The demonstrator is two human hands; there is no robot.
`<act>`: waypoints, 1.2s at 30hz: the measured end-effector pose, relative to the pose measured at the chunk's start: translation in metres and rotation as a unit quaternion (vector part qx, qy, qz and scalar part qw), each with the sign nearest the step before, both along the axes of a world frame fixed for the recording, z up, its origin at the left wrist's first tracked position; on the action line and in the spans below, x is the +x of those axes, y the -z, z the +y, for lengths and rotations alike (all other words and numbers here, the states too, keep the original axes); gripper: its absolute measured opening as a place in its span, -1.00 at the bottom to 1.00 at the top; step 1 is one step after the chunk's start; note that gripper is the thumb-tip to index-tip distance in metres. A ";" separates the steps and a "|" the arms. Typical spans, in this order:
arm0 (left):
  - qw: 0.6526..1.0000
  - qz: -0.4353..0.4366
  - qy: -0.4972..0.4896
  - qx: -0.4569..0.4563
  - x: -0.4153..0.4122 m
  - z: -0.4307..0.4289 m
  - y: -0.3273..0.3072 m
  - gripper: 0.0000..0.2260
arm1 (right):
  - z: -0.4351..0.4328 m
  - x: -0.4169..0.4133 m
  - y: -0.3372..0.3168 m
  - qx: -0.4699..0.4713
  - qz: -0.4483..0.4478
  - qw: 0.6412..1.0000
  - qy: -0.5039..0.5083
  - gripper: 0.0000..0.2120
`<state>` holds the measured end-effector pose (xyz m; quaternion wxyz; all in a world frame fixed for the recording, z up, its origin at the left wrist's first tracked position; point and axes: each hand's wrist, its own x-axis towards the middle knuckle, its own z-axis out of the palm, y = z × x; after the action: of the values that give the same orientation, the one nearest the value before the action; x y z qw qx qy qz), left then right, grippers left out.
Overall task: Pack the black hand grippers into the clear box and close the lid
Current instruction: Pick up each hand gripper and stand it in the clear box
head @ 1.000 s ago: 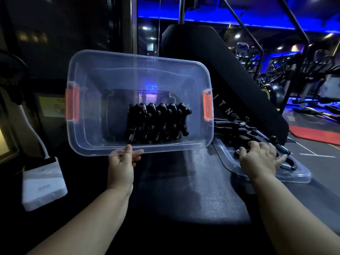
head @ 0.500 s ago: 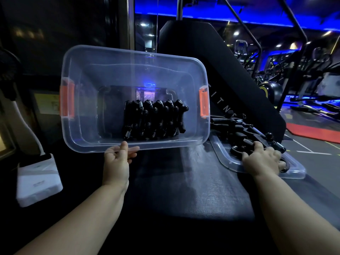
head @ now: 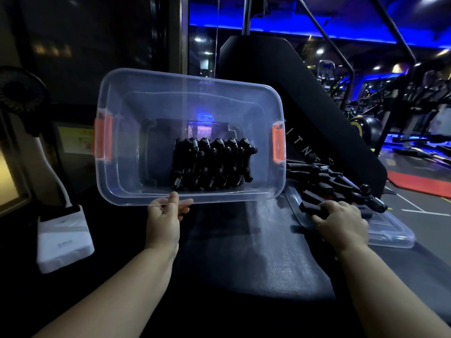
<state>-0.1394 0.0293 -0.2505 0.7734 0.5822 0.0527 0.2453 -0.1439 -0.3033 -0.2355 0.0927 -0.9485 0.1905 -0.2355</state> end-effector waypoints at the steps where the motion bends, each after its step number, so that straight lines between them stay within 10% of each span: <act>1: 1.000 0.000 -0.001 -0.001 0.000 0.000 0.000 -0.84 | 0.005 -0.001 0.000 -0.010 0.001 1.000 -0.012 -0.59; 18: 1.000 0.001 -0.004 0.002 0.002 0.001 0.000 -0.78 | 0.017 -0.001 0.001 -0.030 -0.050 0.998 -0.028 -0.61; 25: 1.000 -0.001 -0.004 0.006 0.002 0.001 0.001 -0.79 | 0.008 -0.005 -0.001 0.147 0.046 0.981 0.120 -0.14; 36: 1.000 -0.005 0.000 0.003 0.001 0.001 0.002 -0.81 | 0.014 -0.012 -0.005 0.237 -0.078 0.968 0.005 -0.07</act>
<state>-0.1383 0.0300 -0.2522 0.7717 0.5835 0.0477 0.2485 -0.1561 -0.2898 -0.2307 0.3280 -0.8773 0.2377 -0.2576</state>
